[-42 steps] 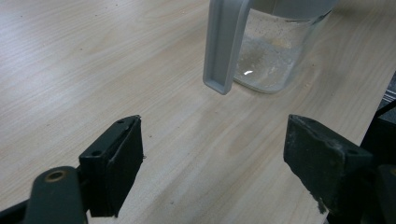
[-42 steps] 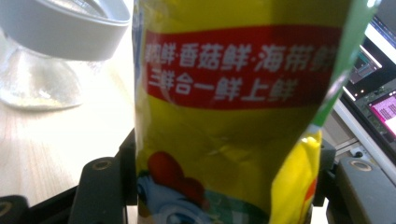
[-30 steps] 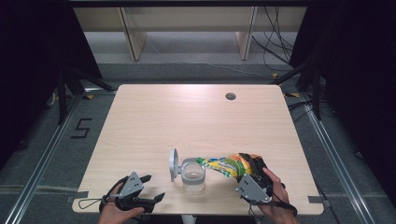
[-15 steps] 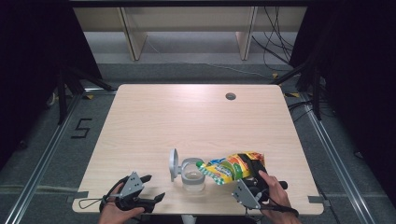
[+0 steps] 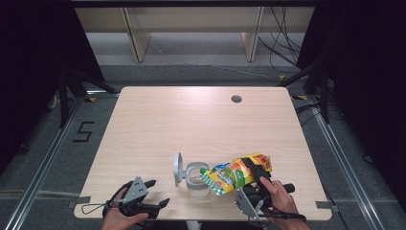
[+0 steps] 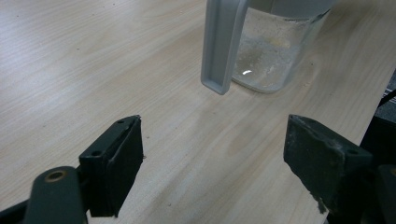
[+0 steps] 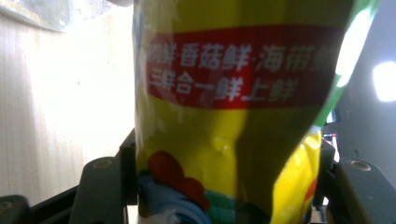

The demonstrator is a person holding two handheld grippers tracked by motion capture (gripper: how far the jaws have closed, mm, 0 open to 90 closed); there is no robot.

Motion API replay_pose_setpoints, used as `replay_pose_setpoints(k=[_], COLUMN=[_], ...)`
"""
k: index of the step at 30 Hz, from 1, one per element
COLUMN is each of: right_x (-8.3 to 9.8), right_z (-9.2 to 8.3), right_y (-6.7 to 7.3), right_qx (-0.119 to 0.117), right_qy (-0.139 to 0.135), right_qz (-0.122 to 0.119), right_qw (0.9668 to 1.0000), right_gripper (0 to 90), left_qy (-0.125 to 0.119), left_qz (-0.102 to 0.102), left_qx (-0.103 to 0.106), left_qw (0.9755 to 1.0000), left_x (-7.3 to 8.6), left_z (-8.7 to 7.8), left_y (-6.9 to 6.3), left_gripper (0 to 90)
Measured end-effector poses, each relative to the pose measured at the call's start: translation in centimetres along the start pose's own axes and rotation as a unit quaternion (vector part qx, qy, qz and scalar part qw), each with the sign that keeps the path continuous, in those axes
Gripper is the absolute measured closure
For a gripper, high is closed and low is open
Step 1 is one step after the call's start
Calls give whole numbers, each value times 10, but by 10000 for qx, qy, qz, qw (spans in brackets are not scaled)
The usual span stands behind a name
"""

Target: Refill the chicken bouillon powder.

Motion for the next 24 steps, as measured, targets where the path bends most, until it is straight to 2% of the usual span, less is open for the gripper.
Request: replay_pose_setpoints(k=[2, 3, 4, 5, 7, 8, 9, 10, 11, 14, 15, 16, 17, 18, 19, 20, 22, 24], right_x=[0, 0, -2, -1, 0, 1, -2, -1, -3, -5, -4, -7, -9, -7, -7, -7, -8, -11], right_z=[0, 0, 0, 0, 0, -1, 1, 0, 1, 0, -1, 0, 0, 0, 0, 0, 2, 3], right_y=[0, -4, -7, -1, -4, -3, -7, -6, -8, -9, -8, -12, -15, -11, -12, -11, -12, -18], right_qx=[-17, 56, 28, 45, 71, 98, 66, 104, 113, 118, 116, 125, 116, 157, 141, 120, 129, 111], right_qy=[-5, 25, 42, 63, 106, 182, 42, 126, 40, 127, 161, 91, 80, 115, 120, 152, 111, 111], right_qz=[-32, -220, -473, -178, -321, -256, -577, -499, -637, -826, -745, -1012, -1245, -1005, -1084, -1031, -1054, -1432], right_qw=[10000, 9997, 9989, 9998, 9994, 9995, 9983, 9986, 9979, 9964, 9970, 9947, 9921, 9947, 9939, 9945, 9943, 9896], right_gripper=[403, 403, 404, 404, 404, 404, 404, 404, 404, 405, 405, 405, 405, 405, 405, 405, 405, 405], left_qy=[45, 52, 64, 32, 48, 45, 61, 113, 61, 135, 69, 145, 87, 115, 120, 101, 165, 139], left_qz=[40, 40, 58, 31, 102, 8, 30, 64, 19, 79, 49, 45, 17, 54, 89, 215, 234, 205], left_qx=[3, 16, 12, 19, 20, 10, 13, 11, 24, 30, 3, 37, 18, 20, 35, 38, 77, 81], left_qw=[10000, 10000, 10000, 10000, 9999, 10000, 10000, 9999, 10000, 9999, 10000, 9999, 10000, 9999, 9999, 9997, 9996, 9997], left_x=[1, 1, 1, 1, 0, 0, 1, 1, 1, 2, 1, 2, 2, 2, 2, 1, 1, 1], left_z=[0, 0, 0, 0, -1, -1, -1, -1, 0, -1, 1, 0, 1, 1, 0, 0, -1, 0], left_y=[1, 1, 1, 0, 1, 0, 1, 2, 1, 2, 2, 1, 1, 1, 1, 2, 3, 3], left_gripper=[195, 195, 195, 195, 195, 195, 195, 195, 195, 195, 195, 195, 195, 195, 195, 195, 195, 195])
Point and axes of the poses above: each handheld gripper's, and its own axes: z roughly forward along the jaws, x roughly out of its underside, y roughly to its left, the point moved 9 cm from there along z, roughly forward along the jaws, and after that the axes turned 10 degrees about -y, right-handed, at the moved point
